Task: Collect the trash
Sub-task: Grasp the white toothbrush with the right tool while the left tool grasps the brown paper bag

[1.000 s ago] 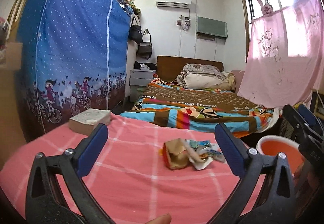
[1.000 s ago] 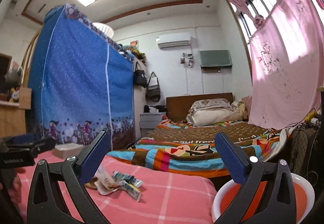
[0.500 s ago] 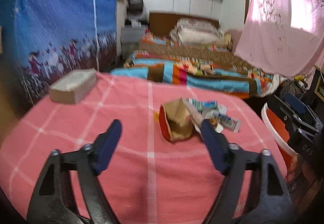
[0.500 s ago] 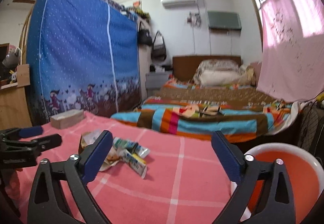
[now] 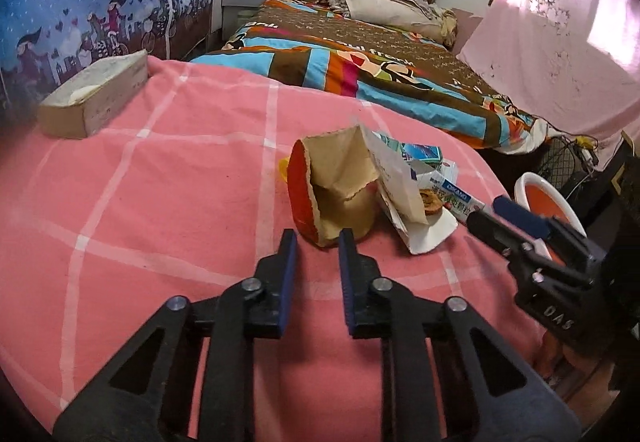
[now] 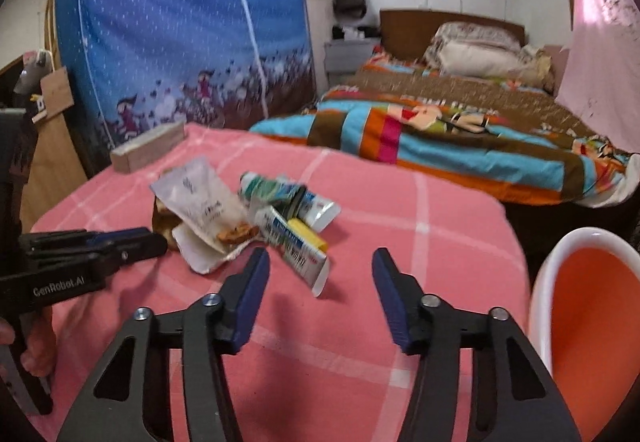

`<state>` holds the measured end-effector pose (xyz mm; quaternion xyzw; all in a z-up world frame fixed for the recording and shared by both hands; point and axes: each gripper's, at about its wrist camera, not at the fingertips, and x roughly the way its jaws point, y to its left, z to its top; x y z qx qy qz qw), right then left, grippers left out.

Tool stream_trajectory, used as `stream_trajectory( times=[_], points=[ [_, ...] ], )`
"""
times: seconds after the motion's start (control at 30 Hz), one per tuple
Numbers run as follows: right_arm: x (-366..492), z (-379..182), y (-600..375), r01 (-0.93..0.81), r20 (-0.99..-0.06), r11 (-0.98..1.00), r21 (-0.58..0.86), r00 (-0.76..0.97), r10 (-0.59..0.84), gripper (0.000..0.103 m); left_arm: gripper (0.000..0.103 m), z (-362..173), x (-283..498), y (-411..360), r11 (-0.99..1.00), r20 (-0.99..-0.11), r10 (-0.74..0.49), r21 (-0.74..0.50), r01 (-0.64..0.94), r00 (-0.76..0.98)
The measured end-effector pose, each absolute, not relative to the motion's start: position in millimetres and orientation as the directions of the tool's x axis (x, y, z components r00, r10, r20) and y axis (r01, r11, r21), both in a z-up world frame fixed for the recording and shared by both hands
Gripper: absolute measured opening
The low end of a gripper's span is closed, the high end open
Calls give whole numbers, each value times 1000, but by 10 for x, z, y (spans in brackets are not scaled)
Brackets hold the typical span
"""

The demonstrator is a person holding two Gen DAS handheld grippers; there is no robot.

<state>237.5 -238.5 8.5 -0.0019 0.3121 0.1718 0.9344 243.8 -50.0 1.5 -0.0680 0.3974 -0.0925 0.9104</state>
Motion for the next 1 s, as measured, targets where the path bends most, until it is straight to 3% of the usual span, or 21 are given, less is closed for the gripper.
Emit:
stream_trajectory(
  times=[0.07,0.27,0.37,0.7,0.73,0.83,1.0],
  points=[
    [2388,69,-2363,-332,-596,937,109,733,329,33,13,11,2435,-492,974,-714,-220,-201,106,664],
    [2338,82,-2334,-371,-592,920,127,716,370,15,4,22,2456,-434,972,-713,-219,-221,83,667],
    [2293,99,-2284,-406,-584,905,129,707,400,11,3,25,2452,-407,972,-709,-213,-226,69,672],
    [2357,68,-2160,-436,-613,890,134,669,420,13,3,34,2470,-367,974,-707,-191,-225,39,681],
    [2374,70,-2163,-435,-614,889,142,665,424,15,3,33,2470,-362,973,-706,-191,-226,38,682],
    [2428,79,-2162,-443,-618,881,163,651,442,34,3,33,2465,-335,972,-703,-187,-234,26,686],
    [2549,70,-2138,-438,-629,878,191,633,452,34,3,25,2472,-309,971,-704,-183,-238,16,686]
  ],
)
